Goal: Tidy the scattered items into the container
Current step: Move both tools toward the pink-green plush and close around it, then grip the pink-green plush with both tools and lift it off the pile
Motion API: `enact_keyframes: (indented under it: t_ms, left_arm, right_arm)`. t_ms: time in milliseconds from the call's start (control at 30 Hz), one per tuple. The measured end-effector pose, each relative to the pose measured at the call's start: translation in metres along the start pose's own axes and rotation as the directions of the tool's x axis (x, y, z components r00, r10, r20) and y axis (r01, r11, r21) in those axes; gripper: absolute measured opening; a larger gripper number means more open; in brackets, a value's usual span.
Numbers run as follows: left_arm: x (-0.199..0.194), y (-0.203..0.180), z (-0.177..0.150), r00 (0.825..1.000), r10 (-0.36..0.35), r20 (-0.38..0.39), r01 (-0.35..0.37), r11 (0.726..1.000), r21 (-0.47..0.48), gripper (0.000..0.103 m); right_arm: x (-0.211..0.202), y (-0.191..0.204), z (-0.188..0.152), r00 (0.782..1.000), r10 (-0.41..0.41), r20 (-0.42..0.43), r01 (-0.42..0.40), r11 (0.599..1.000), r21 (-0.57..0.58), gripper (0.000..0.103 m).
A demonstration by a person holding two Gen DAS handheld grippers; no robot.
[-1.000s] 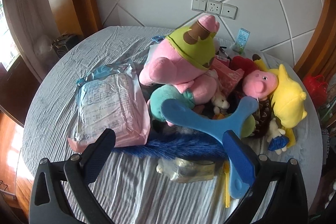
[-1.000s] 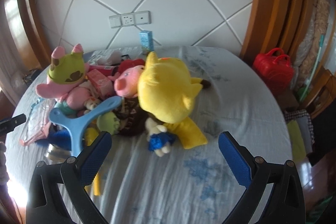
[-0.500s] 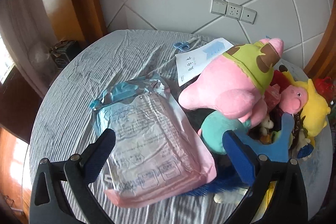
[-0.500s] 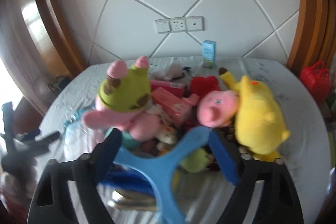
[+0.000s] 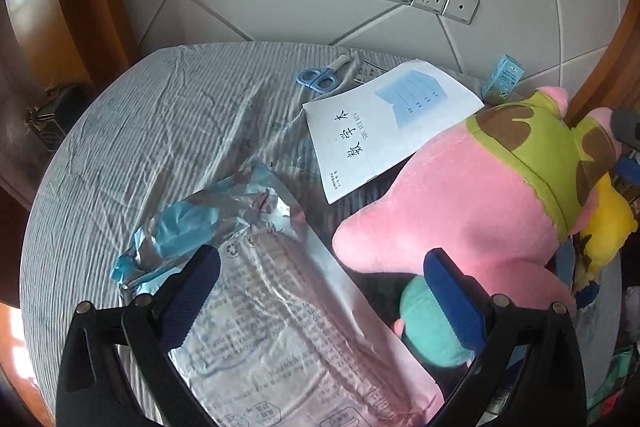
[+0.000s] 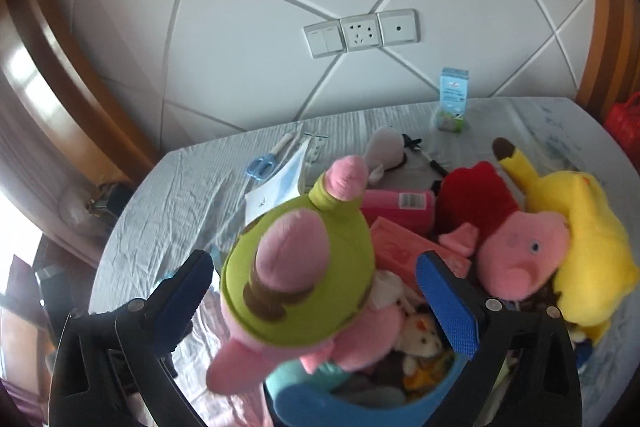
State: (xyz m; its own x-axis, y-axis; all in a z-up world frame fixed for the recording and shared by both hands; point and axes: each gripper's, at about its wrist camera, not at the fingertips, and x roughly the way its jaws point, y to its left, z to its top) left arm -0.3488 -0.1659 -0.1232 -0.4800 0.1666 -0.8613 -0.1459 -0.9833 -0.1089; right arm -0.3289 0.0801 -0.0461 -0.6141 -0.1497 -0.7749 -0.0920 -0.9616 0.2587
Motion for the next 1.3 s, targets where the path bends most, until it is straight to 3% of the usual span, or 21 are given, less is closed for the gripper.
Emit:
enact_keyframes:
  t_ms: [67,100,200,300,633,767,933,1167,1300]
  left_arm:
    - [0.008,-0.004,0.002,1.000,0.012,0.000,-0.012,1.000,0.017,0.103]
    - [0.011,-0.004,0.002,1.000,0.010,-0.006,-0.010,1.000,0.018,0.103]
    - [0.019,-0.006,0.000,1.000,0.000,-0.031,0.001,1.000,0.014,0.103]
    - [0.019,-0.008,-0.005,0.999,0.002,-0.044,-0.001,1.000,0.009,0.103]
    - [-0.008,-0.029,-0.011,0.998,-0.055,-0.012,0.055,0.998,-0.002,0.103]
    - [-0.014,-0.040,0.007,0.994,-0.109,0.012,0.109,0.994,-0.028,0.103]
    - [-0.013,-0.048,0.028,0.995,-0.083,0.053,0.084,0.996,-0.015,0.103]
    - [0.001,-0.039,0.035,0.969,-0.236,0.071,0.243,0.964,-0.111,0.103]
    - [0.003,-0.048,0.042,0.968,-0.239,0.072,0.247,0.962,-0.115,0.103]
  right_arm:
    - [0.022,0.001,0.001,0.999,0.007,-0.043,-0.007,1.000,-0.012,0.094]
    - [0.030,0.003,-0.001,0.998,0.006,-0.060,-0.008,0.999,-0.035,0.064]
    - [0.032,0.000,-0.005,0.999,0.003,-0.047,-0.007,0.997,-0.076,0.053]
    - [0.014,-0.020,-0.009,0.999,0.025,-0.034,-0.027,0.999,-0.046,0.043]
    - [-0.020,-0.124,-0.055,0.996,0.071,-0.049,-0.063,0.986,0.153,0.041]
    - [-0.017,-0.127,-0.054,0.996,0.086,-0.039,-0.079,0.987,0.142,0.041]
    - [-0.013,-0.136,-0.058,0.995,0.096,-0.042,-0.088,0.983,0.159,0.041]
    - [-0.007,-0.149,-0.062,0.993,0.111,-0.042,-0.102,0.979,0.177,0.043]
    - [-0.005,-0.152,-0.063,0.993,0.113,-0.043,-0.103,0.978,0.182,0.043]
